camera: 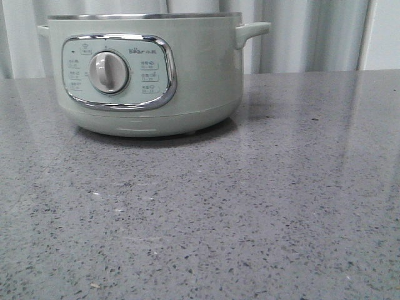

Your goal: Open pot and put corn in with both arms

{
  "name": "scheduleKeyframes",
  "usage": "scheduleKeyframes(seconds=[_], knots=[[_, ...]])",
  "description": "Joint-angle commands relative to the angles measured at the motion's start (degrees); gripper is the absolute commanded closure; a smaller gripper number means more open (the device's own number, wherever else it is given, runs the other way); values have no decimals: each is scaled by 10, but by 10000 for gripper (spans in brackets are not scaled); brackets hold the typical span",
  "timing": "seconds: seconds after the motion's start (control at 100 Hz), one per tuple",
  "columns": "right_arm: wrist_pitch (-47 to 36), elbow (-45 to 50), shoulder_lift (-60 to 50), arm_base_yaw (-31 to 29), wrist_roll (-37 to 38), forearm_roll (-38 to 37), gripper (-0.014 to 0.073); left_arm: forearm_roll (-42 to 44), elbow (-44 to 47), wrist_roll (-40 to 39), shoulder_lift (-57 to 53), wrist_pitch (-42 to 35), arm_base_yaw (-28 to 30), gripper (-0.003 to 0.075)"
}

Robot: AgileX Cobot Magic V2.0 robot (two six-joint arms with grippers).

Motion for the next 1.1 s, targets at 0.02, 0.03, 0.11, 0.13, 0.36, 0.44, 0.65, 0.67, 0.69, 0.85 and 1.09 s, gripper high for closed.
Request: scheduleKeyframes(seconds=[0.02, 0.03, 0.11, 0.13, 0.36, 0.44, 0.65, 0.67, 0.69, 0.85, 1.09], knots=[[-137, 67, -31, -58, -5, -4, 661, -1, 3, -6, -19, -24, 1, 741], [-141, 78, -33, -65, -5, -4, 661, -1, 3, -6, -19, -24, 1, 741], [-153, 129, -68, -102, -5, -4, 661, -1, 3, -6, -19, -24, 1, 741], [-150, 141, -78, -111, -5, -4, 661, -1, 3, -6, -19, -24, 1, 741], [-69, 211, -179, -165, -5, -4, 661, -1, 3, -6, -19, -24, 1, 741], [-33, 211, -173, -165, -5, -4, 661, -1, 3, -6, -19, -24, 1, 741], [76, 211, -174, -165, -5, -6, 661, -1, 3, -6, -19, -24, 1, 741], [76, 211, -175, -165, -5, -6, 661, -1, 3, -6, -19, -24, 1, 741], [76, 211, -175, -165, -5, -6, 661, -1, 3, -6, -19, -24, 1, 741], [74, 211, -175, -165, -5, -6, 661, -1, 3, -6, -19, -24, 1, 741], [74, 211, -175, -165, -5, -6, 661, -1, 3, -6, -19, -24, 1, 741]])
